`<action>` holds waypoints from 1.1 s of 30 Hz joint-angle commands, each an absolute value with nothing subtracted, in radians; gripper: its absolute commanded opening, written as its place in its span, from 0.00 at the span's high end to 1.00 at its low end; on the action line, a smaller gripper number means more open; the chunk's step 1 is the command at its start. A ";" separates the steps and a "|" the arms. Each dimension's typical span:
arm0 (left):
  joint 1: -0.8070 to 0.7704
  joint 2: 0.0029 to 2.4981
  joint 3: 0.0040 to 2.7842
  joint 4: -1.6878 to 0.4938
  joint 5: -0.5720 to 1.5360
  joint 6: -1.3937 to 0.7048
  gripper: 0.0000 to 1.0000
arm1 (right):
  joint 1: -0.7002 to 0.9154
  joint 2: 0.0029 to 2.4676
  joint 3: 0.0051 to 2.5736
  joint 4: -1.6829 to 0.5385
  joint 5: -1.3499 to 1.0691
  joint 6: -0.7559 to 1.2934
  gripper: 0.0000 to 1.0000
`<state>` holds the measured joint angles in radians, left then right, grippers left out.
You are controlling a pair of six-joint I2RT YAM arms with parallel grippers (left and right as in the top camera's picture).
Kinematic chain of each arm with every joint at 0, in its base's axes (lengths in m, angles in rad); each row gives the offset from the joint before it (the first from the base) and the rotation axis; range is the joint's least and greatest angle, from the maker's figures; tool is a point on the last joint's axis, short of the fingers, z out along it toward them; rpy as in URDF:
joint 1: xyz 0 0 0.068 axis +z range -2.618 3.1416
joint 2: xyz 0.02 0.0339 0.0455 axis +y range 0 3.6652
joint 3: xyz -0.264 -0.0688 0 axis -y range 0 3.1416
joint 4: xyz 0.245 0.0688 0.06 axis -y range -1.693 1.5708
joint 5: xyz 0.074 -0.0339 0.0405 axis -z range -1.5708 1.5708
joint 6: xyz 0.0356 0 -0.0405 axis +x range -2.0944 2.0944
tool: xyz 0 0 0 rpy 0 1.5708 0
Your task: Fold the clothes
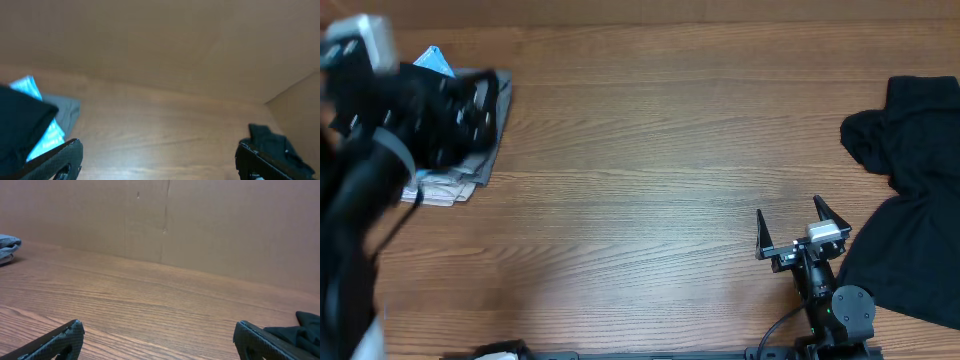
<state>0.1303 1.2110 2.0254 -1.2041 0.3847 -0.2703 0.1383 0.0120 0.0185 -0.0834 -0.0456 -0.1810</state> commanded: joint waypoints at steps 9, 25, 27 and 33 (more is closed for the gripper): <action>0.052 0.763 1.746 -1.205 0.382 -0.276 0.00 | 0.139 0.004 0.008 -0.081 -0.045 -0.184 0.00; 0.052 0.155 0.897 -1.074 0.353 -0.299 0.00 | 0.139 0.004 0.008 -0.081 -0.045 -0.184 0.00; 0.052 0.111 0.799 -0.982 0.344 -0.299 0.00 | 0.139 0.004 0.008 -0.081 -0.045 -0.184 0.00; 0.052 0.010 0.539 -0.672 0.330 -0.299 0.00 | 0.139 0.004 0.008 -0.081 -0.045 -0.184 0.00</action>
